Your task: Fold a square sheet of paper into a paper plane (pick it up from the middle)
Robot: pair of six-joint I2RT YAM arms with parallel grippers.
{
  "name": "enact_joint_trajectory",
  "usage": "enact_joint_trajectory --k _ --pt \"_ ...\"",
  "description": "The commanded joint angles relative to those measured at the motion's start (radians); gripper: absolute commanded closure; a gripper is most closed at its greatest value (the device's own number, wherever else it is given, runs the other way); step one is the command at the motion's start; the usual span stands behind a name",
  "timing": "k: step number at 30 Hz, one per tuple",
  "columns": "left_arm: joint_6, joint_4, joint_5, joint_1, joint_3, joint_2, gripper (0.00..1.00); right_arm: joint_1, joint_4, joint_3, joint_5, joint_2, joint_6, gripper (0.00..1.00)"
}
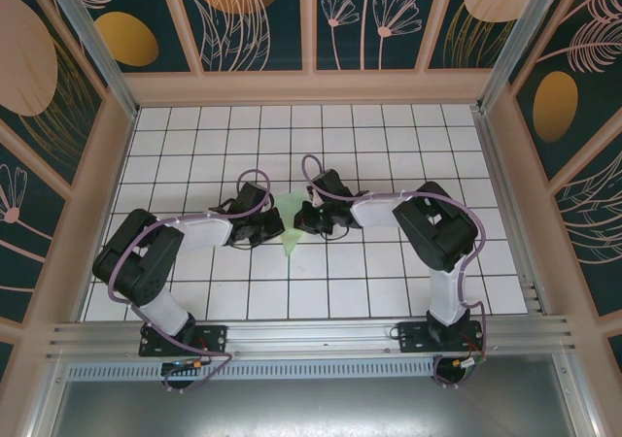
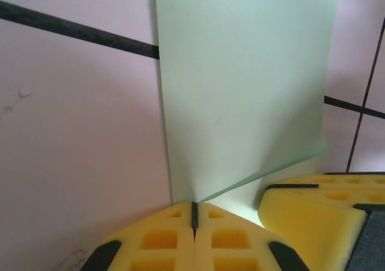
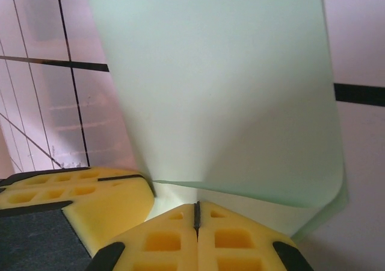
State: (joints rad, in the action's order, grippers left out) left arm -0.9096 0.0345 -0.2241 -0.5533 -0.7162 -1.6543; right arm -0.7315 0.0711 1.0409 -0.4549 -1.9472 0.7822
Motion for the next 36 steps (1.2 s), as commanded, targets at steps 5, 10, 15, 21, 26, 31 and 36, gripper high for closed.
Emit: enact_joint_trajectory --k 5,10,15,21,26,31,36 --pt "0.036 -0.049 0.018 -0.013 -0.017 -0.053 1.0 0.029 -0.024 -0.067 0.056 0.007 0.0 1.0" --pt "0.062 -0.056 0.026 -0.012 -0.083 -0.043 1.0 0.027 0.017 -0.12 0.059 0.018 0.056 1.0" --pt "0.048 -0.024 -0.002 -0.018 -0.105 0.057 0.91 0.023 0.046 -0.141 0.083 0.023 0.111 1.0" --pt "-0.079 0.071 -0.064 -0.064 -0.007 0.125 0.9 0.025 0.045 -0.142 0.094 0.02 0.124 1.0" --pt "-0.158 0.106 -0.067 -0.11 0.06 0.136 0.94 0.024 0.045 -0.145 0.086 0.017 0.13 1.0" --pt "-0.191 0.105 -0.063 -0.13 0.085 0.112 0.96 0.026 0.045 -0.145 0.083 0.014 0.128 1.0" --pt "-0.201 0.1 -0.066 -0.146 0.09 0.072 0.96 0.026 0.046 -0.148 0.082 0.011 0.128 1.0"
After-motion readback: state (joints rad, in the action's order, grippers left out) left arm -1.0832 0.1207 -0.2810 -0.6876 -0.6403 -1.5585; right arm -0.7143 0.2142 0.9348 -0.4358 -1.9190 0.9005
